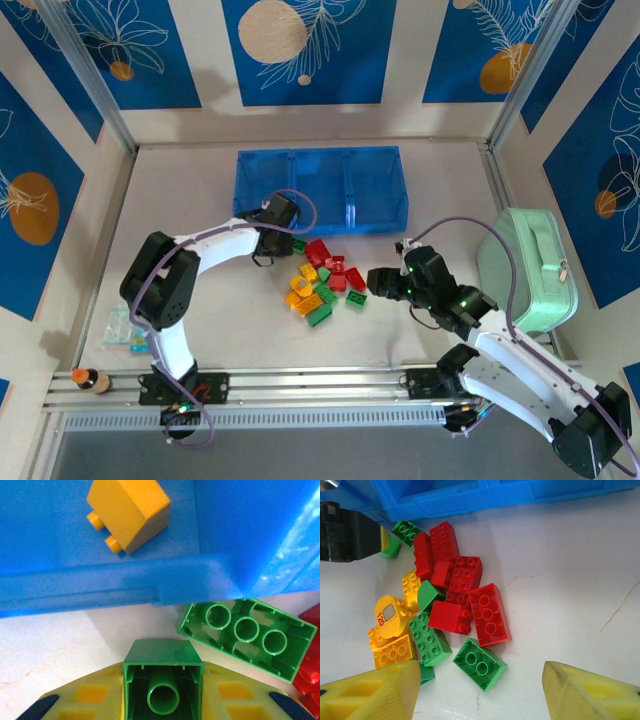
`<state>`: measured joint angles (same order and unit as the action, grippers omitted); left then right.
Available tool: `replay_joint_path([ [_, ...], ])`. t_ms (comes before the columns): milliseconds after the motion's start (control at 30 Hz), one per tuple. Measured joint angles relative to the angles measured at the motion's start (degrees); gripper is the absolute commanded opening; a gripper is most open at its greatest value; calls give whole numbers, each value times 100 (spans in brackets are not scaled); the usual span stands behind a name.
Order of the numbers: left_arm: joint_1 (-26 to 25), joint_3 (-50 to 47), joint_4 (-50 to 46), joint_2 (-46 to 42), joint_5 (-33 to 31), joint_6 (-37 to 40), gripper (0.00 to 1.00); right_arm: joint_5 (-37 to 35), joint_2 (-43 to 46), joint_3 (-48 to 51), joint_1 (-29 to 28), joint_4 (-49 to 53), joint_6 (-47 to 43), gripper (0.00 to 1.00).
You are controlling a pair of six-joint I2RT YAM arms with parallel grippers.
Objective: Sort the legos into containers by color
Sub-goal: Pick up the lego from the center of the table, then place the lego in the container, then pick up the lego from the bottom-center of the table.
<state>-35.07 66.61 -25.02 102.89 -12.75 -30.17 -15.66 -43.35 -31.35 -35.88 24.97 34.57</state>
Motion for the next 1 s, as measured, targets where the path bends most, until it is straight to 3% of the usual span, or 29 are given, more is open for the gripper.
replay_joint_path([
  [167,-267,28,-109,-787,7,24,30,4,-164,28,0,-160,2,66],
  [267,-321,608,-208,-925,28,125,30,28,-387,28,-2,-201,2,66],
  [567,-282,3169,-461,623,114,651,36,46,-297,28,-72,-122,46,66],
  [633,-249,3591,-568,1082,131,758,44,44,-149,28,-85,-50,46,66],
  [733,-170,4113,-857,1635,153,850,69,28,33,28,-87,94,46,68],
  [767,-142,4221,-940,1744,175,887,72,17,81,28,-87,151,48,70],
  [1000,-136,3687,-874,1204,380,951,75,-17,59,28,-129,317,13,77],
])
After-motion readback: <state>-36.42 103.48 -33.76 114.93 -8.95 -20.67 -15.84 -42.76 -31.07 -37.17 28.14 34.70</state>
